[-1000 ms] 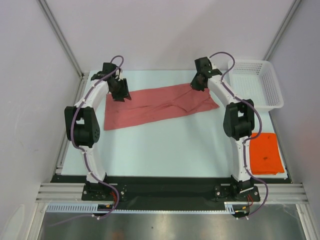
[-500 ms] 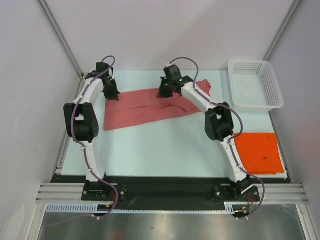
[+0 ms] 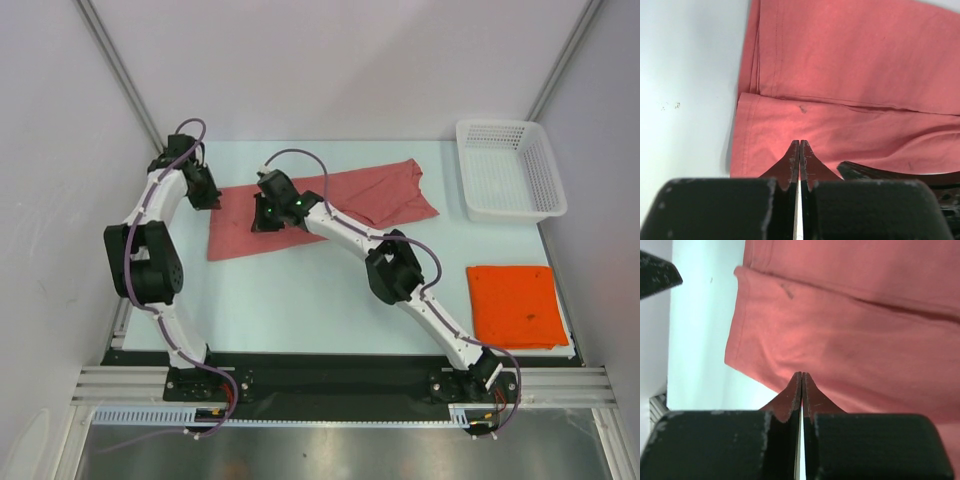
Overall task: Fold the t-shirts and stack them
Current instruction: Fold the tshirt
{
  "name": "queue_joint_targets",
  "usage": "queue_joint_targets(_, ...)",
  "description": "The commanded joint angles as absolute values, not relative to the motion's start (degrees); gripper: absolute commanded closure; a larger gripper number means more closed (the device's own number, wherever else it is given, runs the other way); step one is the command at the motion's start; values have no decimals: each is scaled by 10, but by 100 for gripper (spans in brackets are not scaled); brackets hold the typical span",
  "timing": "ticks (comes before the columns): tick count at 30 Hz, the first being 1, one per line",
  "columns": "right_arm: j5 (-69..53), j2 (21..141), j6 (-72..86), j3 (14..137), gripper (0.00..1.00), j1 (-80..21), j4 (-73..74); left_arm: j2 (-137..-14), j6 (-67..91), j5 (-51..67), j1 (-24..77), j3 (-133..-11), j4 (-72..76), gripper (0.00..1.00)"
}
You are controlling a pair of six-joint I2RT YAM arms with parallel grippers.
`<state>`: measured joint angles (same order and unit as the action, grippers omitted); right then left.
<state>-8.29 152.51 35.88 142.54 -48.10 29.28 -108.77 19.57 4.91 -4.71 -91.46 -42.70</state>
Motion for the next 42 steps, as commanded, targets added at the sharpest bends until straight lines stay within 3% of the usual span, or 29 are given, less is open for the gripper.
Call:
queue_joint_targets(1,-19,1532,342,1448,100,-487,259,-1029,207,64,-49,-901,-404,100)
queue_joint_targets(17,23,1610,313,1490,100,-504,335,-968,210,85,-52,-830,-384,100)
queue_joint_targets(23,-42,1568,286,1406,100,-518,422,-970,211,86,-54,-822,-382,100)
queue_joint_targets(31,-112,1573,236,1400,100,-525,519,-989,213,99,-54,-831,-379,100)
queue_joint_targets(42,-158,1490,216,1223,100,-520,482,-969,205,105,-53,-791,-375,100)
